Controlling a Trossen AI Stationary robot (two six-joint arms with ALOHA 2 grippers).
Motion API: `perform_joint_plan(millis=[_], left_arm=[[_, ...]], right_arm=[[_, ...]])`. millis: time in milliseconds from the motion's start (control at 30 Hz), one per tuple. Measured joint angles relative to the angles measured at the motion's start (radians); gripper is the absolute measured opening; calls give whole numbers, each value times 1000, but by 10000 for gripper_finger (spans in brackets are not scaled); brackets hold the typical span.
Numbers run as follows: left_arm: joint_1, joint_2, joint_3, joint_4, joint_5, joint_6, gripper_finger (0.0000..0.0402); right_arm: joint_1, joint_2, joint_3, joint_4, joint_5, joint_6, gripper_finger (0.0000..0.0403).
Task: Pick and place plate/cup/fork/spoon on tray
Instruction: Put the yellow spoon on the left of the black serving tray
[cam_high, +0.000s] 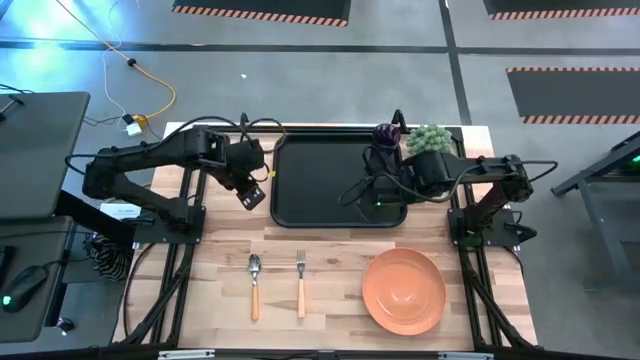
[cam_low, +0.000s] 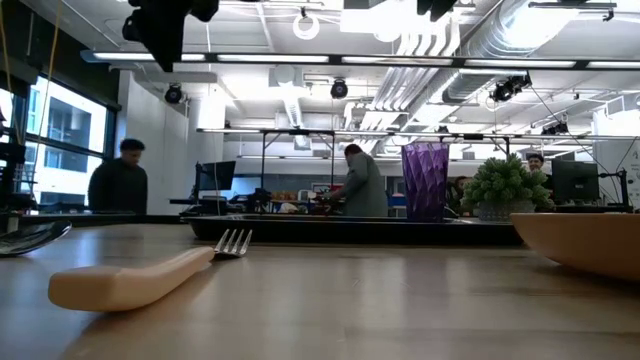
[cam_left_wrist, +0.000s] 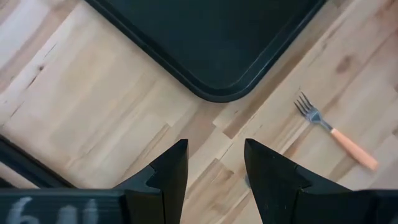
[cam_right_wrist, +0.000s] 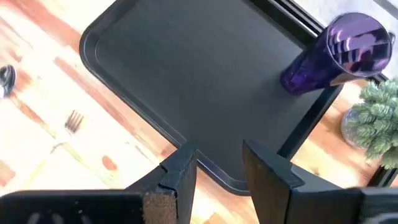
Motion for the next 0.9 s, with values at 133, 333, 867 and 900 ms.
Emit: perform_joint_plan(millis=[133, 333, 867, 900], left_arm=[[-51, 0, 0, 0, -30, -116, 147], [-124, 0, 0, -1, -62, -256, 147], [-424, 3, 0, -3, -170, -732, 147], [-445, 5, 1, -3, -183, -768, 147]], right_arm=[[-6, 0, 0, 0, -31, -84, 122], [-22, 0, 0, 0, -70, -181, 122], [-84, 0, 0, 0, -123, -309, 122], [-91, 0, 0, 0, -131, -314, 122]])
